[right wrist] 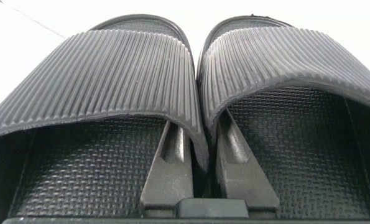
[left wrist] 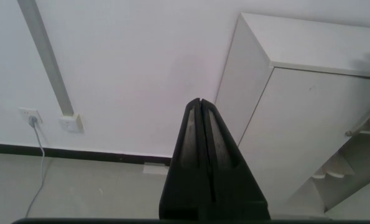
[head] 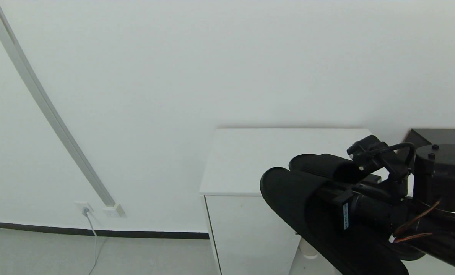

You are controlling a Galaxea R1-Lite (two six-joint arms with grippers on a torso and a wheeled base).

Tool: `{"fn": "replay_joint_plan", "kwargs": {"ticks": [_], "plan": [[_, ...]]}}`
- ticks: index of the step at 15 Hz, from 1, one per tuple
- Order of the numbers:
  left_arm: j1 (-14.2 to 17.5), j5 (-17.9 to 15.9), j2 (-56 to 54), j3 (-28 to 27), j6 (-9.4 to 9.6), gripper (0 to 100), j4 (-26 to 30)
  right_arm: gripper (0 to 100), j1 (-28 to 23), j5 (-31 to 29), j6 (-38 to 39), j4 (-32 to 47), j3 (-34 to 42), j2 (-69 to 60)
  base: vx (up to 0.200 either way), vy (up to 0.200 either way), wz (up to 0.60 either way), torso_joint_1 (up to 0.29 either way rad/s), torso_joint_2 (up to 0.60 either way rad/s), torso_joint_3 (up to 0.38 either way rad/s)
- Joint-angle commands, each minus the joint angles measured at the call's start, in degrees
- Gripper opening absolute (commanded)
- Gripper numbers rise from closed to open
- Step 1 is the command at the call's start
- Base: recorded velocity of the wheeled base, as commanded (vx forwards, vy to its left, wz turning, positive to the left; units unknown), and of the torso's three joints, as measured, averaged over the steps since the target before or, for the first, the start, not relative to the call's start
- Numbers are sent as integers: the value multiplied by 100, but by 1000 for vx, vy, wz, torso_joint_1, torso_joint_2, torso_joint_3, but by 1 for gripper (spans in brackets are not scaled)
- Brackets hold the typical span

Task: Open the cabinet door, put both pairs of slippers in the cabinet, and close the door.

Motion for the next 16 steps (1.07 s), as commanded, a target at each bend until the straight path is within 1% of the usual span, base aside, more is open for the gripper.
{"fn": "replay_joint_plan", "kwargs": {"ticks": [1, 6, 16], "plan": [[-1, 4, 9, 1, -1, 0, -4, 0, 11, 6, -1, 8, 6, 40, -200, 0, 0, 7, 7, -2], [-1, -5, 9, 1, -1, 0, -4, 0, 11, -3, -1, 8, -11, 31, -200, 0, 0, -4, 1, 4], [-1, 4, 9, 1, -10, 0, -4, 0, 19, 6, -1, 8, -3, 75, 0, 0, 0, 0, 0, 0]]}}
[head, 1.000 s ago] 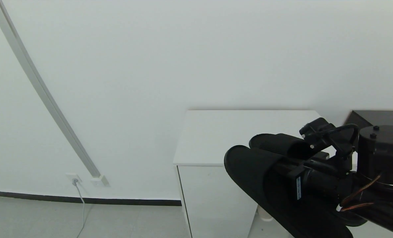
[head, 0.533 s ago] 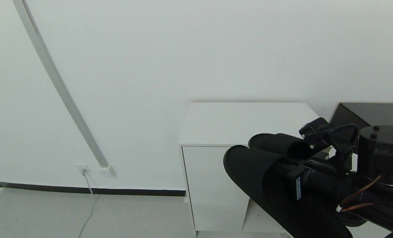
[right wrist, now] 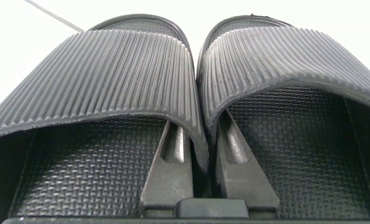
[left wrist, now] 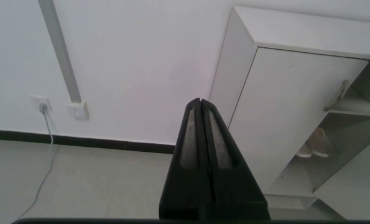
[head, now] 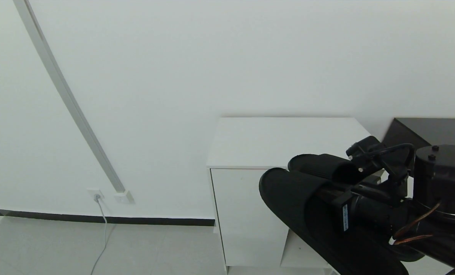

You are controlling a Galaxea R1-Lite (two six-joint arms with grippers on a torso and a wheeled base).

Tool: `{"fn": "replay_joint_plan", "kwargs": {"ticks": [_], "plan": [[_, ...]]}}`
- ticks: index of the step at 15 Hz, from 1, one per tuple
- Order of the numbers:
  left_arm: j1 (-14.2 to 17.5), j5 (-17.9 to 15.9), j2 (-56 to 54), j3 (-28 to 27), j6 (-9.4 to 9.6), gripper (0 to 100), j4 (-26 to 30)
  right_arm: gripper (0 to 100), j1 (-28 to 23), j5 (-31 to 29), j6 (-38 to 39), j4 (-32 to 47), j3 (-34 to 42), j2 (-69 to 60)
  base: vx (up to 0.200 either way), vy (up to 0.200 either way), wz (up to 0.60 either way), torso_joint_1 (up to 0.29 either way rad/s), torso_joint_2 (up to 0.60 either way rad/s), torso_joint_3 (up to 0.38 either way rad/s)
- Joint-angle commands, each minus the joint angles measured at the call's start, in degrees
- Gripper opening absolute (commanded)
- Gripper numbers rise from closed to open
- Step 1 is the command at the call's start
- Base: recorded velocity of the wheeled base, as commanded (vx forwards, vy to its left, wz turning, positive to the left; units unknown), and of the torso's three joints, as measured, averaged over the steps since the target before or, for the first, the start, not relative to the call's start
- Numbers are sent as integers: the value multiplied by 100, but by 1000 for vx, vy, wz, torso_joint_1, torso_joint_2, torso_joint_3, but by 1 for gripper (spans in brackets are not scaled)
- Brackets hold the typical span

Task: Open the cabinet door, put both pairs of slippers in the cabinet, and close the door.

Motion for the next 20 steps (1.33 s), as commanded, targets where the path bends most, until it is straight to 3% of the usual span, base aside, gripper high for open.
{"fn": "replay_joint_plan", "kwargs": {"ticks": [1, 3, 20], "plan": [[-3, 0, 9, 1, -4, 0, -1, 0, 5, 1, 8, -14, -7, 110, 0, 0, 0, 0, 0, 0], [-3, 0, 0, 1, 5, 0, -1, 0, 5, -8, 8, -14, 2, 119, 0, 0, 0, 0, 0, 0], [-3, 0, 0, 1, 5, 0, -1, 0, 5, -8, -1, -23, 72, 101, 0, -200, 0, 3, 2, 2]]}}
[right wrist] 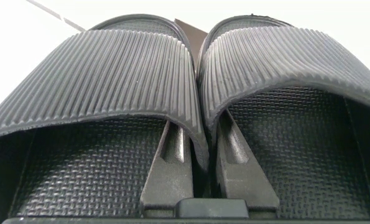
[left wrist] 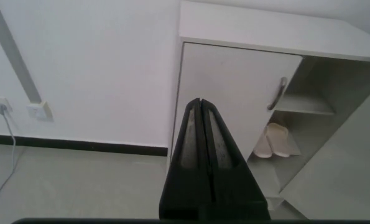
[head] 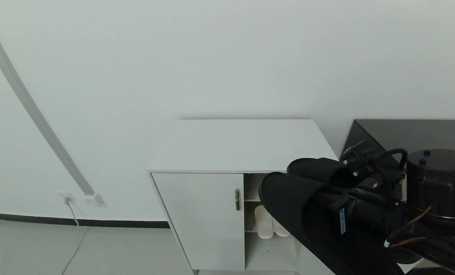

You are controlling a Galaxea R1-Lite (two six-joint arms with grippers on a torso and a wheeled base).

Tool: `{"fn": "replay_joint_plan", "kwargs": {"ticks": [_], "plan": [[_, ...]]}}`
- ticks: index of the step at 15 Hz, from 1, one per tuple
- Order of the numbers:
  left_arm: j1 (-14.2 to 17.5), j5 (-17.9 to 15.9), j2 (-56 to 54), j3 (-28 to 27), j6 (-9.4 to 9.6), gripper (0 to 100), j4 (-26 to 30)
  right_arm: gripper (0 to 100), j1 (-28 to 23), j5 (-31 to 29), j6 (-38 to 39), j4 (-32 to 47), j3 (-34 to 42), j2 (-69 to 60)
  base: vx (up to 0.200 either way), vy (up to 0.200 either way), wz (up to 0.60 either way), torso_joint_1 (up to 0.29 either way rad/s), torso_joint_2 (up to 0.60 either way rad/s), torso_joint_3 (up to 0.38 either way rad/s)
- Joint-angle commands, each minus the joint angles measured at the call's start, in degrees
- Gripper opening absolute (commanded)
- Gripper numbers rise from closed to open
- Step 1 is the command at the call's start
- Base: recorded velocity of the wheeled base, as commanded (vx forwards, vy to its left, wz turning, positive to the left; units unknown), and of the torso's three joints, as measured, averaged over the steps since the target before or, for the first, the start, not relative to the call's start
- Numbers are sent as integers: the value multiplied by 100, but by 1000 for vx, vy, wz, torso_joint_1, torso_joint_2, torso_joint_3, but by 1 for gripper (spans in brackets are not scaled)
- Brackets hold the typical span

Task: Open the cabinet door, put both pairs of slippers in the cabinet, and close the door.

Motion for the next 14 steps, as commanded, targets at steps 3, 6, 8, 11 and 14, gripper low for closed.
{"fn": "replay_joint_plan", "kwargs": {"ticks": [3, 6, 8, 11, 14], "plan": [[4, 2, 4, 1, -1, 0, 1, 0, 5, 0, 2, 1, 12, 4, 0, -67, 0, 2, 1, 2], [4, 2, 4, 1, -1, 0, 1, 0, 5, -8, 11, 10, 20, 13, 0, 0, 0, 0, 0, 0], [4, 2, 4, 1, -1, 0, 1, 0, -22, 0, 37, -7, 47, 39, 0, 0, 0, 0, 0, 0], [4, 2, -5, 1, -1, 0, 1, 0, 14, 0, -104, -78, 196, 39, 0, 0, 0, 0, 0, 0], [4, 2, 4, 1, -1, 0, 1, 0, 40, 27, -121, -139, 275, 39, 0, 0, 0, 0, 0, 0]]}}
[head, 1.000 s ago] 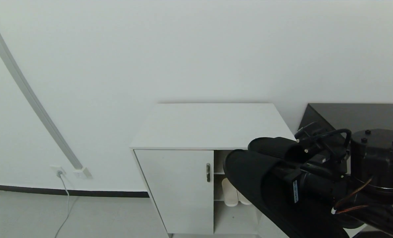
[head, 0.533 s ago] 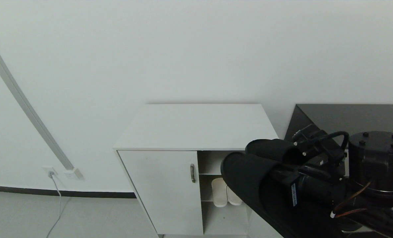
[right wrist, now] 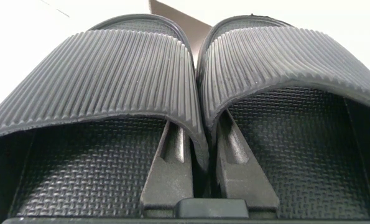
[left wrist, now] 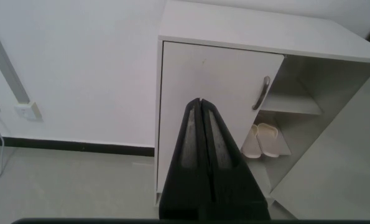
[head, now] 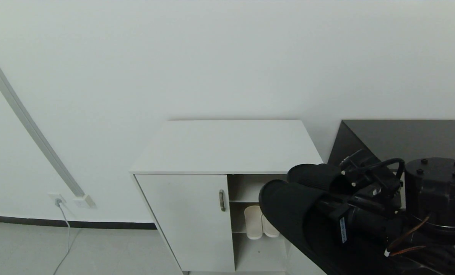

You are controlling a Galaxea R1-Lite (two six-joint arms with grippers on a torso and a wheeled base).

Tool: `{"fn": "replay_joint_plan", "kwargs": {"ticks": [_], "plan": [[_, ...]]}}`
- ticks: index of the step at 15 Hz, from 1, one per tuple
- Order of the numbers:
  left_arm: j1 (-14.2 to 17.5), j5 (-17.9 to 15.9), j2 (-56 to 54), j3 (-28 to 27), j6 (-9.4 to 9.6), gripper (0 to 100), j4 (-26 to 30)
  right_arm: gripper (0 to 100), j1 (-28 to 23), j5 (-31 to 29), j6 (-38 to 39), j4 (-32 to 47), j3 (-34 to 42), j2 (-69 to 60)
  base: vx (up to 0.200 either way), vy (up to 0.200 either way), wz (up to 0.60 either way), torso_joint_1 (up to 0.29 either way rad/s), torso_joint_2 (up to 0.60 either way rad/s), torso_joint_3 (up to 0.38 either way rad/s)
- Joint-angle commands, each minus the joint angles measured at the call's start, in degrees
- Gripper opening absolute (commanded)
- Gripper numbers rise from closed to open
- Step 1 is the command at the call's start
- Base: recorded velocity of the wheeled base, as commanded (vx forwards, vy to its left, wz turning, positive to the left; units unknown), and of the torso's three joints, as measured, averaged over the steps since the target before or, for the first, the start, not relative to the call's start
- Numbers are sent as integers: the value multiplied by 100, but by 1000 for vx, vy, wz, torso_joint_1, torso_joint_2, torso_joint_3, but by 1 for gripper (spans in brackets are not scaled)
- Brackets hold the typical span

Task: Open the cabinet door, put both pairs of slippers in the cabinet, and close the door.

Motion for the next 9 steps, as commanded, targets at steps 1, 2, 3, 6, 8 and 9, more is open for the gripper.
{"fn": "replay_joint_plan", "kwargs": {"ticks": [1, 2, 3, 6, 8, 9], "plan": [[7, 2, 1, 1, -1, 0, -1, 0, 59, -4, 0, -68, 33, 26, 0, 0, 0, 0, 0, 0], [7, 2, 1, 1, -1, 0, -1, 0, 68, -4, 0, -139, 50, 35, 0, 0, 0, 0, 0, 0], [7, 2, 1, 1, -1, 0, -1, 0, 68, -4, 0, -174, 68, 43, 0, 0, 0, 0, 0, 0], [7, 2, 1, 1, -1, 0, -1, 0, 68, -13, 0, -174, 77, 79, 0, 0, 0, -129, 323, 170], [7, 2, 1, 1, -10, 0, -1, 0, 86, -4, 0, -182, 129, 79, 0, 0, 0, -164, 386, 220], [7, 2, 1, 1, -19, 0, -1, 0, 86, -4, 0, -191, 138, 79, 0, 0, 0, -207, 461, 266]]}}
